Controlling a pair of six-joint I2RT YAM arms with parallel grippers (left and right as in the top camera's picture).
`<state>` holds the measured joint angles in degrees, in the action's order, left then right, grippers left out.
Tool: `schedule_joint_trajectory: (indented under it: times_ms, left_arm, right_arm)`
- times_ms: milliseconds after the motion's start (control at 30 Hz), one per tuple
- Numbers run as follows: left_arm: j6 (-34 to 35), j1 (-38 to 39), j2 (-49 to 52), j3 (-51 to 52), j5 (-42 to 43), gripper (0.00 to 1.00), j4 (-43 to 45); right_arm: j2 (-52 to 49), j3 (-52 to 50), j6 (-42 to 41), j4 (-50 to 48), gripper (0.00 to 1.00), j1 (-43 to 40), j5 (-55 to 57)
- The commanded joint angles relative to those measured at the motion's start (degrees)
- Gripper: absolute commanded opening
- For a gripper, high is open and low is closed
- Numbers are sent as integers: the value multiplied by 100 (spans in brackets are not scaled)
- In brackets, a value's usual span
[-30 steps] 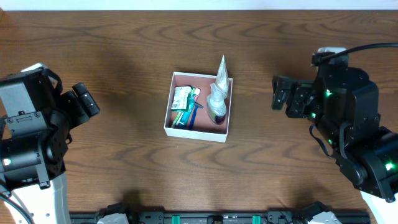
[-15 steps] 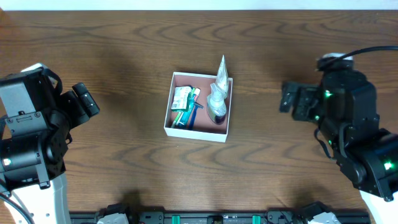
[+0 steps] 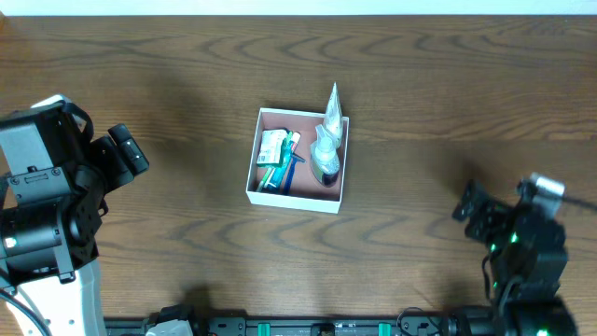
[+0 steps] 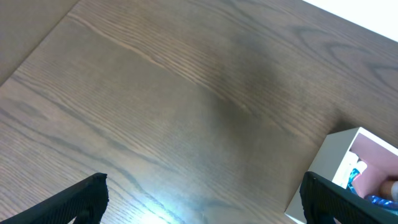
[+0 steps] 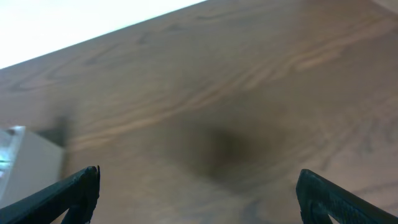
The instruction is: Pack container
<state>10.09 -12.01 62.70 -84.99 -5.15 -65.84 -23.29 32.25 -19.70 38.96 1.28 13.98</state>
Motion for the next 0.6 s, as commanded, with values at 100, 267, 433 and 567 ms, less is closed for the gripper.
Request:
schedule_joint_trajectory:
  times_ms: [100,267,433,567]
  left_arm:
    - [-57,-35,22,-33,-48,98,-13]
    - [-55,-35,22,-33,-48,98,-13]
    - [-55,-35,22,-33,-48,98,-13]
    - [-55,-35,22,-33,-50,98,-13]
  right_arm:
    - [1379,-1176,177,-22,99,-133,269]
    - [2002,-1779,179,-22,99,-133,269]
    - [2269,-2096,179,-59,99,-133,275]
    - [2302,-2232,177,-63,99,-131,273]
